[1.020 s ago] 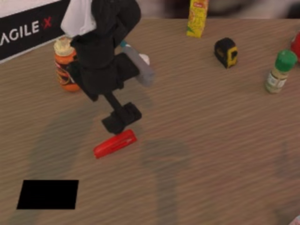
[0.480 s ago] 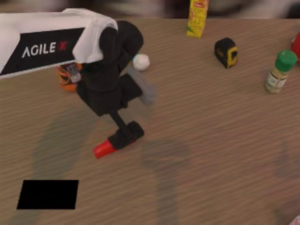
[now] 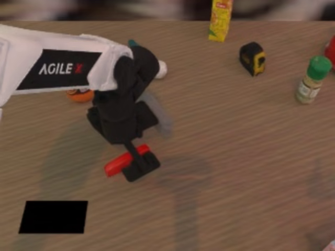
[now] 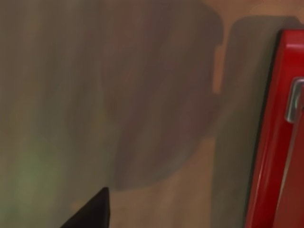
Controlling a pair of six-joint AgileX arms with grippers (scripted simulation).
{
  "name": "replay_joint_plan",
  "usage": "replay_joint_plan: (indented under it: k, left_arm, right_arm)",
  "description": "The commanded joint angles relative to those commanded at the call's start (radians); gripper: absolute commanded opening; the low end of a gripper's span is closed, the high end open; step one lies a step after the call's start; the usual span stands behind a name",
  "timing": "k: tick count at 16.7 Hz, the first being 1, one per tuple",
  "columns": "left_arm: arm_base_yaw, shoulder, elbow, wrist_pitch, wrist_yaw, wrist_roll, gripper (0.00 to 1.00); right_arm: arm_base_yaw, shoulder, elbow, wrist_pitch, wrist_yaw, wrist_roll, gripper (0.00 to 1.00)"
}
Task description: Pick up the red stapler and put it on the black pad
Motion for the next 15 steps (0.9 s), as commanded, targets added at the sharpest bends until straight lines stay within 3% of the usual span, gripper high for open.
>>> replay_joint_plan:
  k: [13, 15]
  left_arm:
    - [0.000, 0.000, 0.000, 0.000, 0.000, 0.000, 0.02]
    - [0.000, 0.000, 0.000, 0.000, 0.000, 0.000, 0.00]
  right_arm:
    - [0.000, 0.000, 0.000, 0.000, 0.000, 0.000, 1.00]
    - [0.000, 0.000, 0.000, 0.000, 0.000, 0.000, 1.00]
